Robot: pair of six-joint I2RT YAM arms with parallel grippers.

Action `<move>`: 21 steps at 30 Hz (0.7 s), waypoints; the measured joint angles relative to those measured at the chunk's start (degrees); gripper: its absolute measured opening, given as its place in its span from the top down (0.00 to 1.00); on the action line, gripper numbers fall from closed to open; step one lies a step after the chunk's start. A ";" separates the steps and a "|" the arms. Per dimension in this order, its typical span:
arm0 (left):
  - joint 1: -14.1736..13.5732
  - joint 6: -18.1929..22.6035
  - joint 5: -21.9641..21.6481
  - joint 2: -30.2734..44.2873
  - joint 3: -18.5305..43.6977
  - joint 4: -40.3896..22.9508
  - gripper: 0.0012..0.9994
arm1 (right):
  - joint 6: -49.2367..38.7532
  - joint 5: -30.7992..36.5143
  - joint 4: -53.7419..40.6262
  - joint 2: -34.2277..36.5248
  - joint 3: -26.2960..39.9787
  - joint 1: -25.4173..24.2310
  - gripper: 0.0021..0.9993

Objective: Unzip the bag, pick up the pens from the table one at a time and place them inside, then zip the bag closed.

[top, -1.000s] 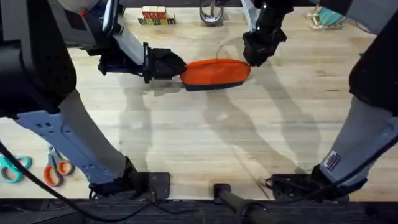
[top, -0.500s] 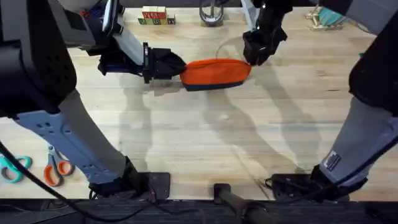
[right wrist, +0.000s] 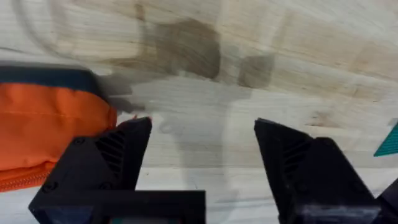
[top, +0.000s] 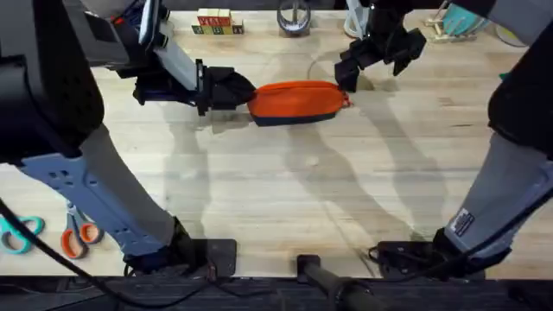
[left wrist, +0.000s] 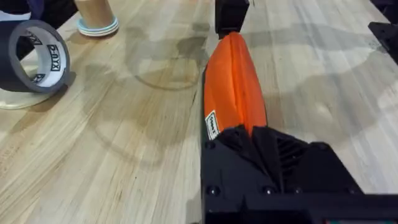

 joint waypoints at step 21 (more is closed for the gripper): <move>0.20 0.03 -0.22 -0.01 0.00 0.15 0.58 | 0.74 -3.61 -3.67 -20.36 0.79 6.41 0.00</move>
